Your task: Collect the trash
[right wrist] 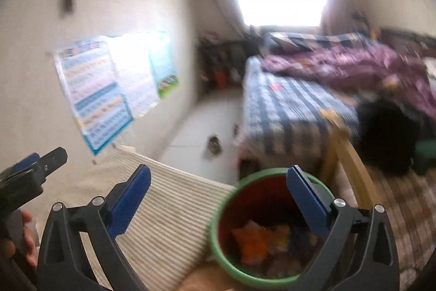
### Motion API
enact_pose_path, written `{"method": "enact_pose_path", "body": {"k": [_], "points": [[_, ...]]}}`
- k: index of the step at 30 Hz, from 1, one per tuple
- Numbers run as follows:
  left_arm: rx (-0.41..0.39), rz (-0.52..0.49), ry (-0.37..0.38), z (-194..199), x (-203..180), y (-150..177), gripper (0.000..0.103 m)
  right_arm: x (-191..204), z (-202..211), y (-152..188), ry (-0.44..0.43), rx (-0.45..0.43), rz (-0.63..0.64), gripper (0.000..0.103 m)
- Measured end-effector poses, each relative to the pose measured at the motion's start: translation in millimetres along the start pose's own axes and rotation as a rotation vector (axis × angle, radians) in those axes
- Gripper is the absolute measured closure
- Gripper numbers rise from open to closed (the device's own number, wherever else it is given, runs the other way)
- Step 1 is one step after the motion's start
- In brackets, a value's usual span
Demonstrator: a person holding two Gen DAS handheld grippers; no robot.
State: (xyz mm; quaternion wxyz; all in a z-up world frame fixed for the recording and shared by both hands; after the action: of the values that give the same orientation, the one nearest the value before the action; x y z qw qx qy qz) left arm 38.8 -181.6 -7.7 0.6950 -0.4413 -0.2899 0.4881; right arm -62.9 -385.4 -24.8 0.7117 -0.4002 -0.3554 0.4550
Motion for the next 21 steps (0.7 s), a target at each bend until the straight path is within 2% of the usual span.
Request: {"method": "enact_pose_path", "body": {"k": [4, 8, 14, 21], "points": [[-0.029, 0.094, -0.085, 18, 42, -4, 0.005, 38, 24, -16, -0.033, -0.108, 0.083, 0.006], [-0.019, 0.145, -0.134, 27, 66, -1, 0.005, 56, 49, -22, 0.012, -0.166, 0.146, 0.006], [-0.04, 0.095, -0.173, 45, 65, 0, 0.005, 55, 76, -20, 0.027, -0.165, 0.089, 0.006], [-0.073, 0.045, -0.23, 61, 65, 6, 0.005, 66, 74, -11, 0.03, -0.109, 0.094, 0.006]]}}
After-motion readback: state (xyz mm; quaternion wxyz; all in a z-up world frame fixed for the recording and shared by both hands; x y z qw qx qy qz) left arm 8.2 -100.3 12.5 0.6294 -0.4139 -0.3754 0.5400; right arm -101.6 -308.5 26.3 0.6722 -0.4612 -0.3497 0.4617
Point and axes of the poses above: each gripper's, at about its wrist camera, not at the fingertips, and z roughly against the way its jaws point, x to its left, y to its underside, the point moved 4 cm from there along -z, roughly the way its jaws point
